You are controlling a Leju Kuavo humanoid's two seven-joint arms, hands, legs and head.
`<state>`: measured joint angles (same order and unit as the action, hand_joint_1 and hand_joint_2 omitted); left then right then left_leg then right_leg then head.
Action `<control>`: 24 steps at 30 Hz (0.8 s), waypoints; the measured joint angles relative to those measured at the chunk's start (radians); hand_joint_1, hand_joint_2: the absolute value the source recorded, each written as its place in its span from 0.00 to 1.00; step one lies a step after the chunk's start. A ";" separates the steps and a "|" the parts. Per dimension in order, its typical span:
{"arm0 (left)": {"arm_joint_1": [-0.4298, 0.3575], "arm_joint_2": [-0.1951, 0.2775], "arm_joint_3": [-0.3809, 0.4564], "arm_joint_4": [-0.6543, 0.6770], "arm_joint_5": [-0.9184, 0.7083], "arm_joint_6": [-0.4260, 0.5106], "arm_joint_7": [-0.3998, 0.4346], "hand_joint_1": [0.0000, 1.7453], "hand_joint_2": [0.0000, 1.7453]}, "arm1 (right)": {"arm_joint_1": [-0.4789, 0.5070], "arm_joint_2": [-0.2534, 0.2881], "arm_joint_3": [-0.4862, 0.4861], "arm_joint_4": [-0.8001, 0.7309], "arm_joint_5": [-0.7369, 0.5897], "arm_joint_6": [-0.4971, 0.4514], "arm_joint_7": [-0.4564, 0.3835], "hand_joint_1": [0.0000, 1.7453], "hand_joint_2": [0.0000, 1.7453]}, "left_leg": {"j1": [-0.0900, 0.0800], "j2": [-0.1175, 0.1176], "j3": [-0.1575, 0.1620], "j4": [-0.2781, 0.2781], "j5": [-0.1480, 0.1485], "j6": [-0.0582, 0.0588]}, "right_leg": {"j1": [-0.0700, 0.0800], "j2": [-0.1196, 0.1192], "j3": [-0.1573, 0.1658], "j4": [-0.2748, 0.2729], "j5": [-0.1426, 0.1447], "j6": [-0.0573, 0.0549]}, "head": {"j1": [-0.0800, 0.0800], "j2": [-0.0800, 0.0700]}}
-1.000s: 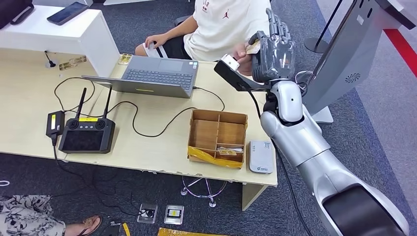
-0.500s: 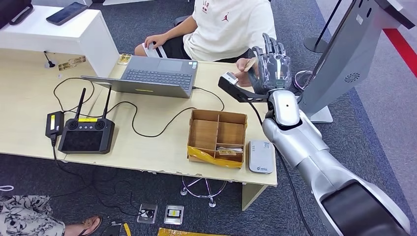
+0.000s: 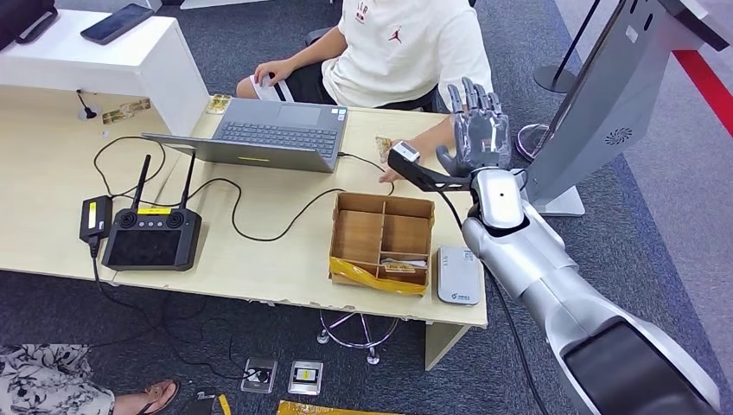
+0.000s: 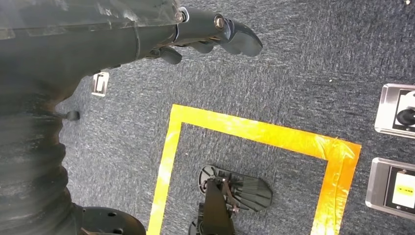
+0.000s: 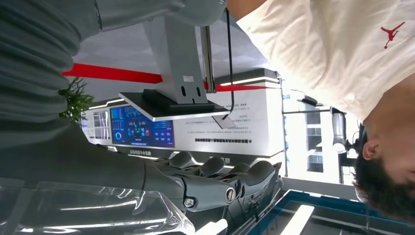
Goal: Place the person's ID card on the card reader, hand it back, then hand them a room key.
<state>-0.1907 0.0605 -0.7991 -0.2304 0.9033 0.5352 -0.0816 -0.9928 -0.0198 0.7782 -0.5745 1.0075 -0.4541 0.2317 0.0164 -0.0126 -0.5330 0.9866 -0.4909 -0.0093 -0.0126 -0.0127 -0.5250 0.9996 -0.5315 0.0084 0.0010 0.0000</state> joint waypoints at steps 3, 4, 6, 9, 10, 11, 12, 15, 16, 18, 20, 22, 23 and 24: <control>0.000 -0.001 -0.001 0.000 0.002 0.001 0.000 0.00 1.00 | 0.000 -0.012 0.005 0.005 -0.018 -0.023 0.003 0.00 1.00 | 0.000 0.000 0.000 0.000 0.000 0.000 | 0.000 0.000 0.000 0.000 0.000 0.000 | 0.000 0.000; 0.000 -0.001 -0.002 0.000 0.003 0.001 -0.001 0.00 1.00 | 0.000 -0.019 0.004 0.006 -0.036 -0.034 -0.002 0.00 1.00 | 0.000 0.000 0.000 0.000 0.000 0.000 | 0.000 0.000 0.000 0.000 0.000 0.000 | 0.000 0.000; 0.001 -0.002 -0.002 0.000 0.010 0.002 -0.005 0.00 1.00 | 0.004 -0.034 -0.004 0.002 -0.099 -0.060 -0.029 0.00 1.00 | 0.000 0.000 0.000 0.000 0.000 0.000 | 0.000 0.000 0.000 0.000 0.000 0.000 | 0.000 0.000; 0.006 -0.004 -0.001 0.000 0.031 0.005 -0.020 0.00 1.00 | 0.031 -0.064 -0.028 -0.030 -0.194 -0.100 -0.084 0.00 1.00 | 0.000 0.000 0.000 0.001 0.000 0.000 | 0.000 0.000 0.000 0.000 0.000 0.000 | 0.000 0.000; 0.009 -0.004 -0.001 0.000 0.040 0.007 -0.025 0.00 1.00 | 0.047 -0.079 -0.036 -0.051 -0.213 -0.114 -0.092 0.00 1.00 | 0.000 0.000 0.000 0.001 0.000 0.000 | 0.000 0.000 0.000 0.000 0.000 0.000 | 0.000 0.000; 0.014 -0.005 -0.001 0.000 0.049 0.008 -0.030 0.00 1.00 | 0.067 -0.095 -0.044 -0.079 -0.224 -0.128 -0.090 0.00 1.00 | 0.000 0.001 0.001 0.001 0.000 0.000 | 0.000 0.001 0.000 0.000 0.000 0.000 | 0.000 0.000; 0.019 -0.006 -0.001 0.000 0.058 0.010 -0.035 0.00 1.00 | 0.092 -0.113 -0.052 -0.113 -0.232 -0.144 -0.080 0.00 1.00 | 0.000 0.001 0.001 0.001 0.000 0.000 | 0.000 0.001 0.000 0.000 0.000 0.000 | 0.000 0.000; 0.042 -0.006 0.000 0.000 0.081 0.014 -0.050 0.00 1.00 | 0.191 -0.177 -0.083 -0.253 -0.248 -0.199 -0.023 0.00 1.00 | 0.000 0.001 0.001 0.002 -0.001 0.001 | 0.000 0.001 0.000 -0.001 0.000 0.000 | 0.000 0.000; 0.050 -0.006 0.000 0.000 0.087 0.016 -0.054 0.00 1.00 | 0.231 -0.202 -0.100 -0.310 -0.246 -0.216 -0.003 0.00 1.00 | 0.000 0.001 0.001 0.002 -0.001 0.001 | 0.000 0.001 0.000 -0.001 0.000 0.000 | 0.000 0.000; 0.065 -0.005 0.001 0.001 0.099 0.019 -0.065 0.00 1.00 | 0.328 -0.250 -0.150 -0.438 -0.228 -0.235 0.022 0.00 1.00 | 0.000 0.000 0.001 0.002 -0.002 0.001 | 0.000 -0.001 0.001 -0.002 0.000 0.000 | 0.000 0.000; 0.078 -0.004 0.001 0.002 0.110 0.020 -0.076 0.00 1.00 | 0.442 -0.289 -0.226 -0.576 -0.206 -0.239 0.026 0.00 1.00 | 0.000 -0.001 0.001 0.002 -0.003 0.001 | 0.000 -0.002 0.001 -0.002 0.000 0.000 | 0.000 0.000; 0.085 -0.004 0.001 0.003 0.121 0.021 -0.087 0.00 1.00 | 0.551 -0.311 -0.310 -0.702 -0.198 -0.239 0.009 0.00 1.00 | 0.000 0.000 0.000 0.001 -0.004 0.001 | 0.000 -0.002 0.001 -0.002 -0.001 0.000 | 0.000 0.000; 0.087 -0.004 0.002 0.004 0.127 0.021 -0.091 0.00 1.00 | 0.599 -0.316 -0.353 -0.760 -0.205 -0.239 -0.008 0.00 1.00 | 0.000 0.000 0.000 0.001 -0.004 0.001 | 0.000 -0.002 0.000 -0.002 -0.001 0.000 | 0.000 0.000; 0.089 -0.004 0.002 0.004 0.134 0.023 -0.095 0.00 1.00 | 0.642 -0.318 -0.396 -0.813 -0.219 -0.239 -0.030 0.00 1.00 | 0.000 0.000 0.000 0.001 -0.004 0.001 | 0.000 -0.002 0.001 -0.002 -0.001 0.000 | 0.000 0.000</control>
<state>-0.1021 0.0564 -0.7972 -0.2261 1.0373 0.5579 -0.1764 -0.3511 -0.3383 0.3824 -1.3872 0.7882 -0.6935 0.2019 0.0165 -0.0127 -0.5328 0.9880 -0.4948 -0.0084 -0.0125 -0.0151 -0.5244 0.9976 -0.5322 0.0084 0.0006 0.0000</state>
